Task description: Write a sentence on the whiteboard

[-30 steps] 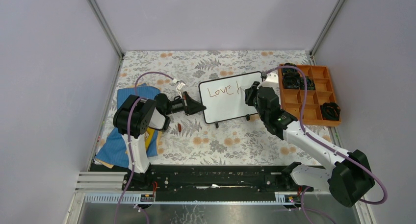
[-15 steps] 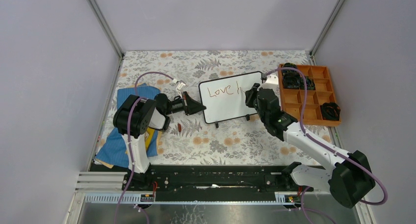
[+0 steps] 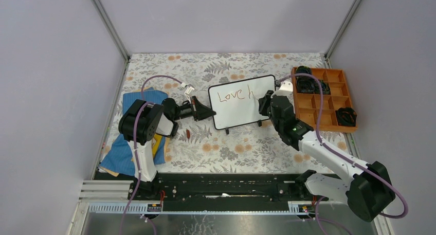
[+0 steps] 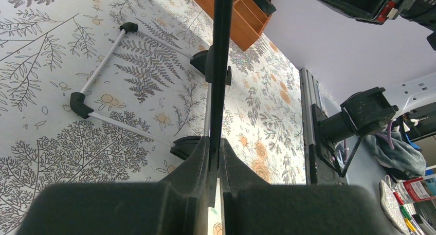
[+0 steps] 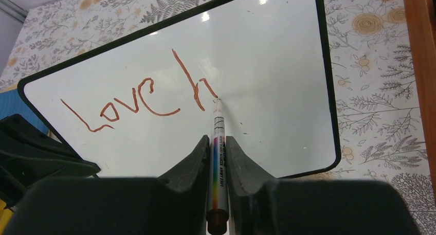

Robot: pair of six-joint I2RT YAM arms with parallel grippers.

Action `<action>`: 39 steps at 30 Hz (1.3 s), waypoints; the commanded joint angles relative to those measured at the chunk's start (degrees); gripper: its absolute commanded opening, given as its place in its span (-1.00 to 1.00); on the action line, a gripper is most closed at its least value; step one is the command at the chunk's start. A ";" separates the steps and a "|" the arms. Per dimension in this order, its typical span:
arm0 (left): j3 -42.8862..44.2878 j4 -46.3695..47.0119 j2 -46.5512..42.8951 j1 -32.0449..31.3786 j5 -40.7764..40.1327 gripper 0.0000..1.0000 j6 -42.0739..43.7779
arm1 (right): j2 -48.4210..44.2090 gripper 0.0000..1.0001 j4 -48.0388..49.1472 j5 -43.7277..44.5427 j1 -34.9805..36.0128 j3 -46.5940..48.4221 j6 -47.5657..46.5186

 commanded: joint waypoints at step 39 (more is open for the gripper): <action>0.03 -4.59 -0.93 -0.67 0.22 -1.00 2.14 | -0.25 -1.00 4.67 5.27 -0.96 0.85 0.94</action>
